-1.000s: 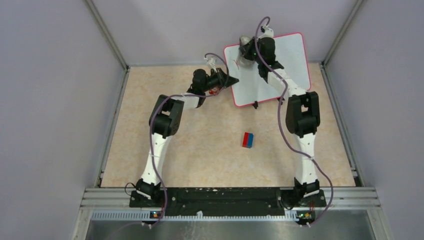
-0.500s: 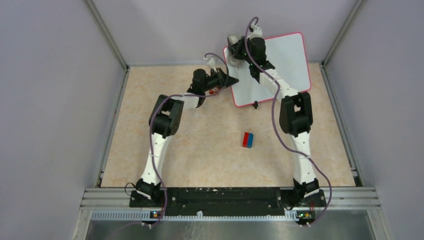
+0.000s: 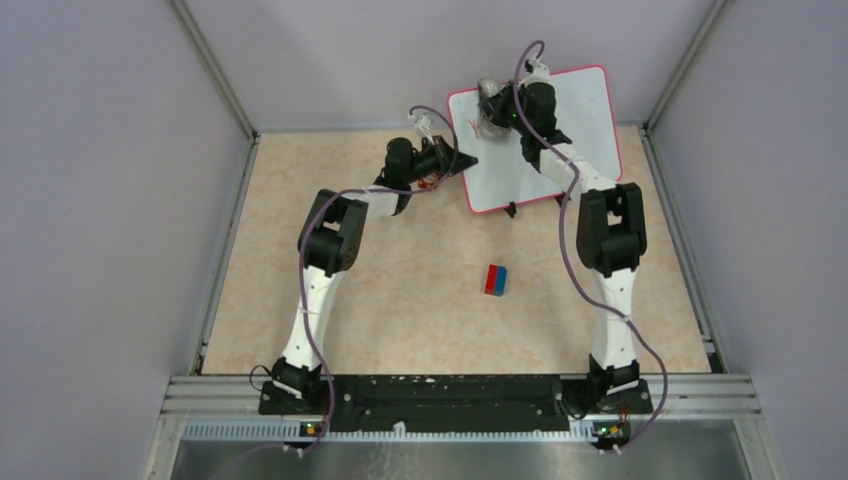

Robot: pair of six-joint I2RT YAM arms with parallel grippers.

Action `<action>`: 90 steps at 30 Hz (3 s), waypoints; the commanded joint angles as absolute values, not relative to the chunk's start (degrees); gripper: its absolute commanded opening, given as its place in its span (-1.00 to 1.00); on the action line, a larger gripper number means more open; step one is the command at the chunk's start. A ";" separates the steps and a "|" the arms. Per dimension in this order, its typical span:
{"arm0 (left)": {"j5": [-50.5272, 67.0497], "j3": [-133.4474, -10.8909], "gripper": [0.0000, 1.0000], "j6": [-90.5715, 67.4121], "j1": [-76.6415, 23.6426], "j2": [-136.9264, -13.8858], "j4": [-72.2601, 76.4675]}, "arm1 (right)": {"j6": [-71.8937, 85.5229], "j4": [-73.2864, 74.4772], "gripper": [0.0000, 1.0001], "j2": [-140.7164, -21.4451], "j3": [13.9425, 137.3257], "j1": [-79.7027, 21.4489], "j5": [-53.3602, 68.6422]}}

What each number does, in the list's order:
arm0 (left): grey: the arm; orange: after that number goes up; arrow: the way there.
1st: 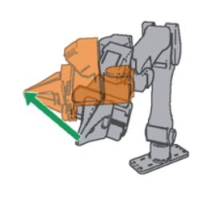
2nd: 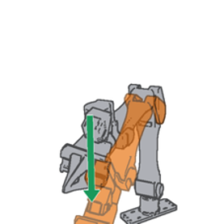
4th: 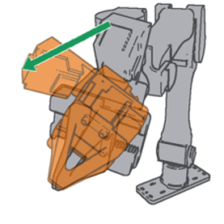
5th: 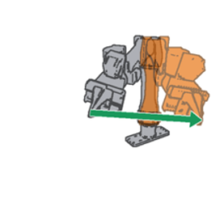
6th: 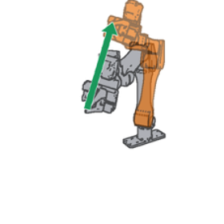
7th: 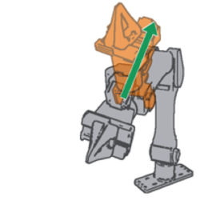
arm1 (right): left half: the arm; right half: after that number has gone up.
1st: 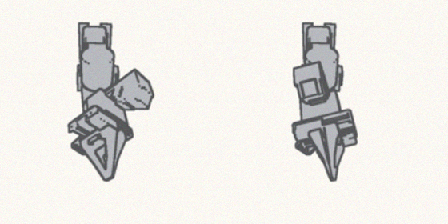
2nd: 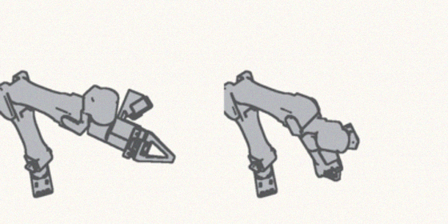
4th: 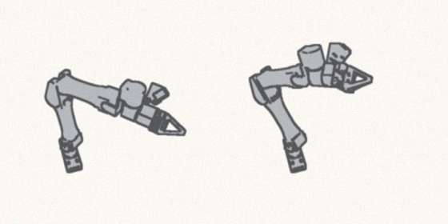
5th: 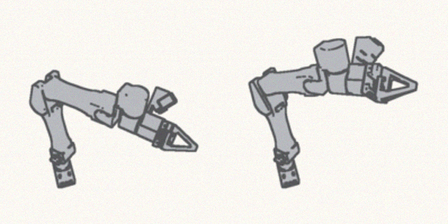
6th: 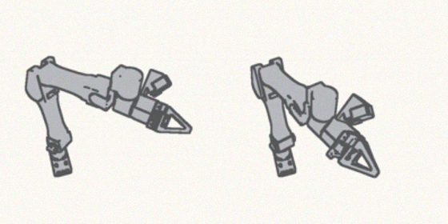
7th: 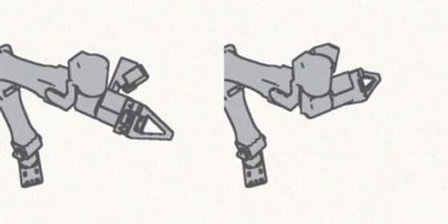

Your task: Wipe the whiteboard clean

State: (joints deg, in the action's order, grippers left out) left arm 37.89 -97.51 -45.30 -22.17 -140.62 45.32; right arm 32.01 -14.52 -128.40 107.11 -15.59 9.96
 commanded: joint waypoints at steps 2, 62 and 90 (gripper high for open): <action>35.16 -96.34 -1.00 -33.14 -20.65 -140.48 39.55 | 28.83 -6.66 -1.00 -128.70 104.88 -12.27 4.64; 35.21 -96.90 -1.00 -32.87 -20.57 -140.98 39.17 | 27.57 -4.84 -1.00 -126.86 101.59 -22.94 2.42; 35.24 -97.18 -1.00 -32.82 -20.56 -141.26 39.10 | 26.70 -6.09 -1.00 -124.59 97.82 -26.11 1.18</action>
State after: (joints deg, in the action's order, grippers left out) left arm 38.87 -97.82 -44.69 -22.09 -140.62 44.84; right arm 29.63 -12.67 -121.21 96.47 -22.90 -1.37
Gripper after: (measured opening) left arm 0.169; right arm 0.023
